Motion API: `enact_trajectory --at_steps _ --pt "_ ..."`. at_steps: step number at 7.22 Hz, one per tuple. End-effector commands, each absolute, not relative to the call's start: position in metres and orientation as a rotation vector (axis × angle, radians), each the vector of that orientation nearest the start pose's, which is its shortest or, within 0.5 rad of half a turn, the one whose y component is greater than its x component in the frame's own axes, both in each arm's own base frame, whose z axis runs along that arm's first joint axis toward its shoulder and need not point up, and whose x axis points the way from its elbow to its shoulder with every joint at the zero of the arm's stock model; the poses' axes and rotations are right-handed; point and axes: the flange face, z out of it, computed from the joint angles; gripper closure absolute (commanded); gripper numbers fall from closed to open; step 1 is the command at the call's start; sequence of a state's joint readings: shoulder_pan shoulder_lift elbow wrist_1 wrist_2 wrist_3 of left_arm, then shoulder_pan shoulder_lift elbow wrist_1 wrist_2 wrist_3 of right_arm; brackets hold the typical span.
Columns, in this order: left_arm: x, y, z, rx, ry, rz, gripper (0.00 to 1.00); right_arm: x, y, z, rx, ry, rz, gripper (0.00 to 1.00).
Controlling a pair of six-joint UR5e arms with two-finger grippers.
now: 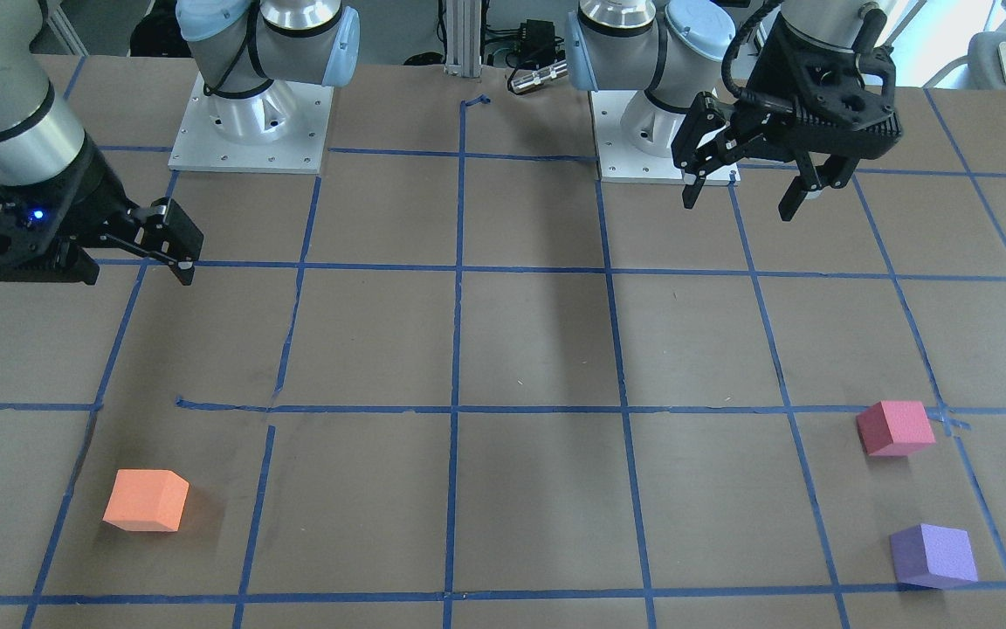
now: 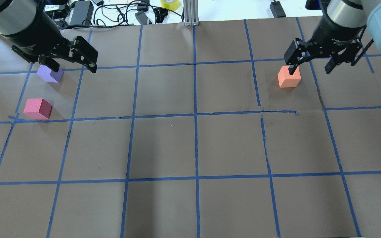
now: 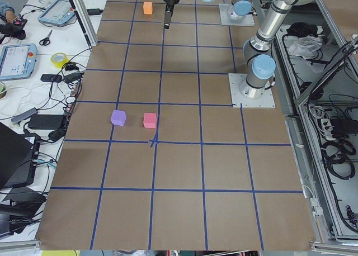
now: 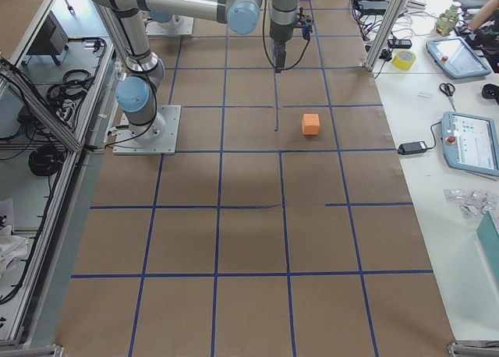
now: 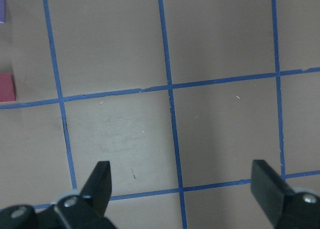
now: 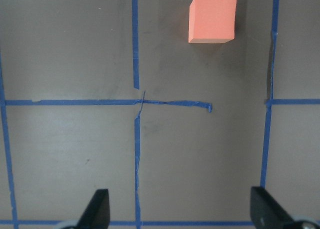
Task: Arrange blocks in a line
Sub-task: 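Raise the right gripper and move it over the orange cube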
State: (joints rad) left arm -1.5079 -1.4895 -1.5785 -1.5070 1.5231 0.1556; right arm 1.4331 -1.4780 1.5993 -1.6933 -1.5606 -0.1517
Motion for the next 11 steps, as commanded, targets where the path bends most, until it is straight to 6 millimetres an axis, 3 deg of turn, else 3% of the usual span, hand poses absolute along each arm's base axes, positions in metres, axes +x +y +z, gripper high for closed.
enact_trajectory --at_steps 1,2,4,6,7,11 --pt "-0.108 -0.477 0.529 0.153 3.164 -0.224 0.0 0.042 -0.588 0.393 -0.089 3.144 -0.091 0.0" --pt "-0.108 -0.478 0.529 0.153 3.164 -0.221 0.0 0.035 -0.608 0.365 -0.14 3.145 -0.113 0.0" --pt "-0.109 -0.479 0.529 0.154 3.167 -0.222 0.0 0.001 -0.64 0.315 -0.209 3.149 -0.168 0.0" --pt "-0.109 -0.478 0.529 0.154 3.169 -0.222 0.0 -0.006 -0.666 0.261 -0.2 3.152 -0.214 0.0" --pt "-0.109 -0.479 0.527 0.154 3.171 -0.218 0.0 -0.007 -0.672 0.246 -0.188 3.148 -0.215 0.0" --pt "-0.11 -0.478 0.528 0.157 3.172 -0.221 0.0 -0.007 -0.678 0.23 -0.116 3.138 -0.185 0.0"
